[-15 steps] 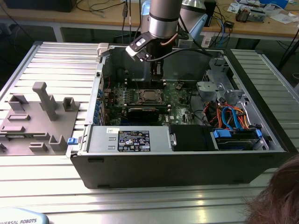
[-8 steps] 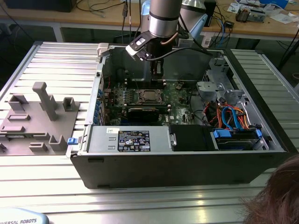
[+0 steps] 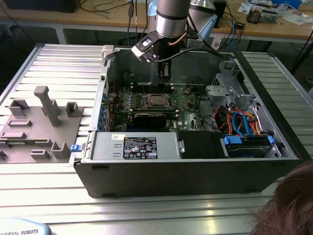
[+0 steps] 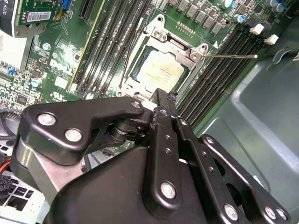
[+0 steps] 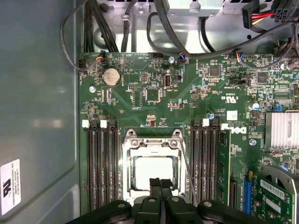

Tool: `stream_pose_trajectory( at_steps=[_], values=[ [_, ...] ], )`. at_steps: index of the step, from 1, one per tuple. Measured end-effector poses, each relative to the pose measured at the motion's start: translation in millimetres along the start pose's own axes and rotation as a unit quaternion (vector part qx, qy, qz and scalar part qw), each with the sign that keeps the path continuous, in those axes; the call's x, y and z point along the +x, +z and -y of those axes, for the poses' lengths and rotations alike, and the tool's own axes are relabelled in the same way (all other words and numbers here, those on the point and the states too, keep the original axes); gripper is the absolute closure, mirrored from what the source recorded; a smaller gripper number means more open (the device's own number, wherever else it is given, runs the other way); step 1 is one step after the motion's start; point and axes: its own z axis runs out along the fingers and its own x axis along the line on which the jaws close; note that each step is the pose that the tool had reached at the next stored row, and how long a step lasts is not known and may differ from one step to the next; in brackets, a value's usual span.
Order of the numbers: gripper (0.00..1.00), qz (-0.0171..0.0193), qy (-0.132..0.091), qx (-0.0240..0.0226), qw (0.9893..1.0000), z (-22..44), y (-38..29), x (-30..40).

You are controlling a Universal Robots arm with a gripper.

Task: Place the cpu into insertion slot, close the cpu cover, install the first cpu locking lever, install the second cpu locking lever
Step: 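Close the cpu cover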

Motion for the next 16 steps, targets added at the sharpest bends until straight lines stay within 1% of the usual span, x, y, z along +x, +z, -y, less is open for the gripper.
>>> stream_pose_trajectory(
  at_steps=[3,16],
  values=[
    [0.89,0.0000,0.000,0.0000,1.0000,0.0,-1.6,0.0],
    [0.89,0.0000,0.000,0.0000,1.0000,0.1,-4.6,-0.1]
  ],
)
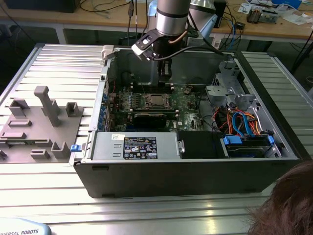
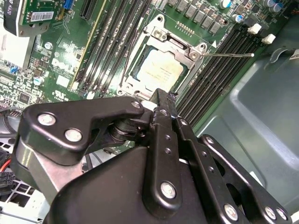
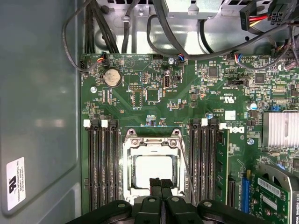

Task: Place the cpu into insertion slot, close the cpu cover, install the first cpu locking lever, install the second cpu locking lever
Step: 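Close the cpu cover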

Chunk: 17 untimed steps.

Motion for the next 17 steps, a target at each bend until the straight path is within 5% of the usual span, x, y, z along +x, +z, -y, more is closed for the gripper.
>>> stream_pose_trajectory(
  at_steps=[17],
  values=[
    [0.89,-0.0001,0.000,0.0000,1.0000,0.1,-5.2,-0.1]
  ],
)
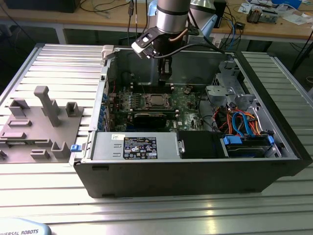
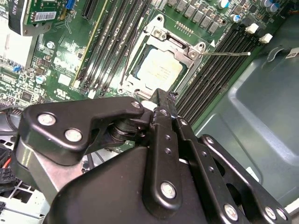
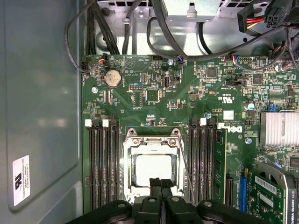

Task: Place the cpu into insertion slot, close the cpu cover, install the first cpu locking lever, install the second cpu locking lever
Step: 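Close the cpu cover, then install the first cpu locking lever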

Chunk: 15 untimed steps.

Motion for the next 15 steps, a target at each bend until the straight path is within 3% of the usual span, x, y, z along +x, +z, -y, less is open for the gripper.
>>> stream_pose_trajectory(
  at_steps=[15],
  values=[
    [0.89,0.0003,-0.005,0.0000,1.0000,0.0,-0.3,0.0]
  ],
)
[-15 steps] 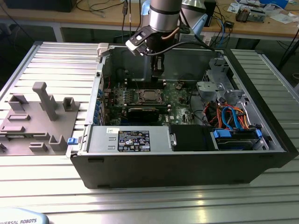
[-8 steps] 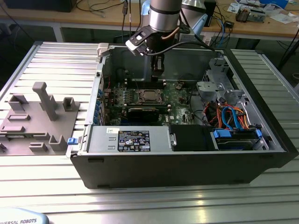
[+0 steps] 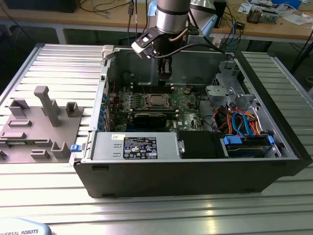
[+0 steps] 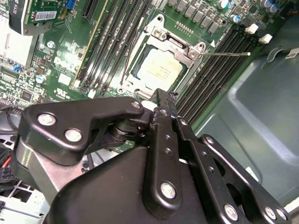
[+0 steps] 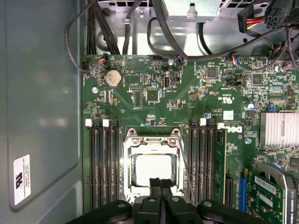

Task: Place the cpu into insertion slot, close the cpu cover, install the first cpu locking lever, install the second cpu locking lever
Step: 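Install the first cpu locking lever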

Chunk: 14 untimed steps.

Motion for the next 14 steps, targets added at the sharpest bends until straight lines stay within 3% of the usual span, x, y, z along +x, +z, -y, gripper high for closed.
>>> stream_pose_trajectory(
  at_steps=[14],
  values=[
    [0.89,0.0011,-0.040,-0.0006,0.9992,0.0,0.0,0.0]
  ],
)
